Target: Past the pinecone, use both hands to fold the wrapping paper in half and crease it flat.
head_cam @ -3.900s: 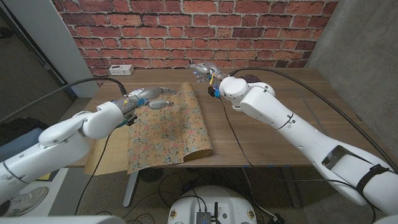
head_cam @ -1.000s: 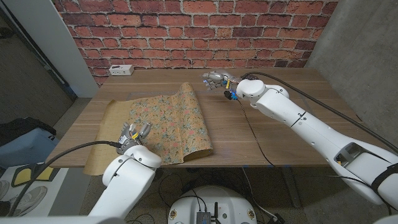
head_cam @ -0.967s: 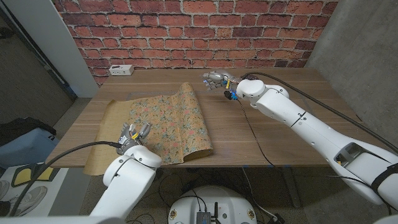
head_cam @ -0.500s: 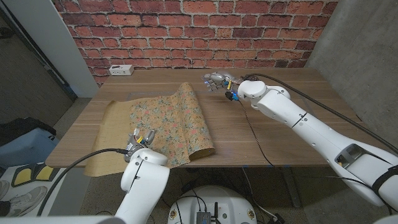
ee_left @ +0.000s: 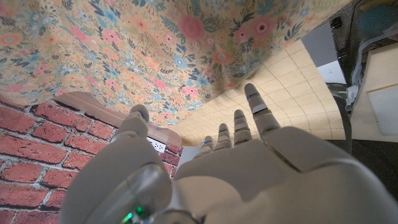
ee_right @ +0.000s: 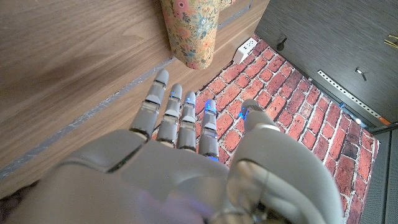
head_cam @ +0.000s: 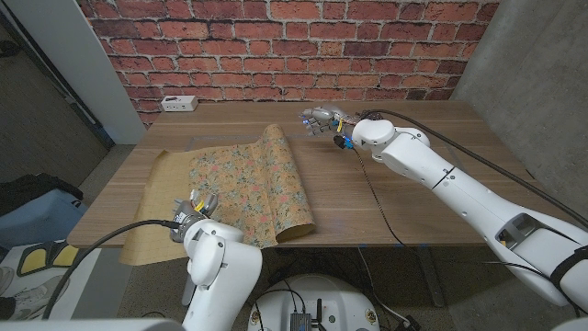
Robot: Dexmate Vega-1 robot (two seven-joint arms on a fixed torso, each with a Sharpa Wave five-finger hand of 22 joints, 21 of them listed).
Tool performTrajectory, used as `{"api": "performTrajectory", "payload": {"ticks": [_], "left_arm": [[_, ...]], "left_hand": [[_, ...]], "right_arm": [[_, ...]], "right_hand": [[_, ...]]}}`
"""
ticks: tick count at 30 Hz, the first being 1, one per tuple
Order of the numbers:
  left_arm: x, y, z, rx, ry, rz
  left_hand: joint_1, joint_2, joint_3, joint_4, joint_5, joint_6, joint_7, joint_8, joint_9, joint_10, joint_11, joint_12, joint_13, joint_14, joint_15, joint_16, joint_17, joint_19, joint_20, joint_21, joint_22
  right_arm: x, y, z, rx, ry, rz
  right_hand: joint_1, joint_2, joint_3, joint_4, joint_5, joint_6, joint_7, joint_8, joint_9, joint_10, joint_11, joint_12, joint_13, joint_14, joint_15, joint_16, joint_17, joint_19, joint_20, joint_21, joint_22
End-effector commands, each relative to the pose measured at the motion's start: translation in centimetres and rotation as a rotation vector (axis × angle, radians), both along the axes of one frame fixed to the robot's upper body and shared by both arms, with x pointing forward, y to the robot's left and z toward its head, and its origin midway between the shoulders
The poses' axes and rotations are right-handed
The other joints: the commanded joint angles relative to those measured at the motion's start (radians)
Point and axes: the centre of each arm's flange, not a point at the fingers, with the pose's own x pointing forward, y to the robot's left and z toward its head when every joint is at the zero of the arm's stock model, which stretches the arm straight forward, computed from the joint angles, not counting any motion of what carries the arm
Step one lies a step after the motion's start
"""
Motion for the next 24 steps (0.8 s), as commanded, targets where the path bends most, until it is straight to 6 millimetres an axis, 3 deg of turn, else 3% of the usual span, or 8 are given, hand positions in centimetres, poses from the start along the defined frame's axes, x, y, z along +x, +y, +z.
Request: {"api": "performTrajectory", "payload": {"ticks": [1,8,10,15,17,19,24], "left_arm": [[-1.6,0.0,2.7,0.312,0.003,0.268],[-1.7,-0.7,3.3,0.383,-0.148,0.204],[-1.8,-0.7,3.6,0.391,-0.181,0.189],[-2.0,-1.2,4.2,0.399,-0.162,0.225],[-1.8,-1.2,4.1,0.400,-0.138,0.230],[-1.6,-1.0,3.9,0.391,-0.123,0.213],[-1.2,-1.1,3.7,0.404,-0.128,0.186]], "left_hand": [[0.007,0.033,0.012,-0.004,0.003,0.050,-0.010,0.016,0.002,0.025,-0.012,0.018,0.001,-0.005,-0.007,0.006,0.003,-0.022,0.002,-0.013,0.002],[0.006,0.079,0.025,0.004,0.001,0.147,-0.019,0.036,0.001,0.096,-0.033,0.042,-0.003,0.043,-0.029,0.021,0.003,-0.009,0.001,-0.016,0.004],[0.008,0.088,0.029,0.004,0.002,0.161,-0.017,0.037,0.001,0.111,-0.034,0.046,-0.004,0.054,-0.032,0.022,0.002,-0.005,0.001,-0.016,0.005],[0.011,0.096,0.033,0.001,0.003,0.178,-0.018,0.036,0.000,0.127,-0.044,0.050,-0.005,0.077,-0.041,0.027,0.001,0.008,0.000,-0.013,0.005],[0.011,0.097,0.034,0.001,0.003,0.176,-0.020,0.035,0.000,0.127,-0.044,0.049,-0.005,0.079,-0.042,0.027,0.001,0.010,0.000,-0.012,0.005],[0.012,0.097,0.034,-0.001,0.003,0.173,-0.020,0.033,0.000,0.125,-0.045,0.048,-0.006,0.080,-0.043,0.026,0.001,0.013,0.000,-0.012,0.005],[0.015,0.096,0.035,-0.004,0.003,0.176,-0.019,0.031,0.000,0.127,-0.045,0.048,-0.006,0.084,-0.042,0.026,0.000,0.019,0.001,-0.010,0.006]], "right_arm": [[0.6,-0.5,-0.3,0.029,0.010,-0.011],[0.1,-0.7,-0.5,-0.176,-0.024,-0.079],[-0.4,-0.6,-0.7,-0.219,-0.034,-0.086],[-1.4,-0.1,-1.2,-0.350,-0.068,-0.123],[-1.6,0.0,-1.5,-0.401,-0.083,-0.099],[-1.7,-0.1,-1.8,-0.447,-0.081,-0.063],[-2.4,-0.6,-2.4,-0.518,-0.116,-0.024]], "right_hand": [[0.005,0.001,0.008,0.005,-0.002,0.024,0.000,0.002,0.003,0.020,0.000,0.006,0.005,0.014,0.001,0.011,0.006,0.014,-0.001,0.006,0.004],[0.031,0.000,0.028,-0.008,0.001,0.074,-0.006,0.012,0.003,0.024,-0.016,0.003,0.005,-0.016,-0.013,0.000,0.006,0.002,-0.028,-0.001,0.004],[0.017,-0.024,0.013,-0.005,-0.009,0.033,-0.021,-0.011,0.004,-0.013,-0.021,-0.013,0.005,-0.054,-0.003,-0.018,0.003,-0.028,-0.026,-0.013,0.004],[0.009,-0.050,-0.004,-0.011,-0.022,-0.011,-0.038,-0.027,0.004,-0.043,-0.034,-0.023,0.006,-0.080,-0.004,-0.032,-0.004,-0.047,-0.012,-0.019,0.004],[0.019,-0.049,0.000,-0.019,-0.023,-0.019,-0.042,-0.029,0.004,-0.052,-0.038,-0.026,0.006,-0.086,-0.012,-0.036,-0.007,-0.052,-0.014,-0.021,0.004],[0.052,-0.041,0.014,-0.036,-0.025,-0.036,-0.051,-0.030,0.004,-0.069,-0.051,-0.029,0.006,-0.105,-0.031,-0.045,-0.013,-0.064,-0.034,-0.023,0.004],[0.098,-0.027,0.032,-0.050,-0.027,-0.065,-0.062,-0.032,0.005,-0.103,-0.065,-0.034,0.006,-0.137,-0.052,-0.058,-0.021,-0.094,-0.058,-0.031,0.003]]}}
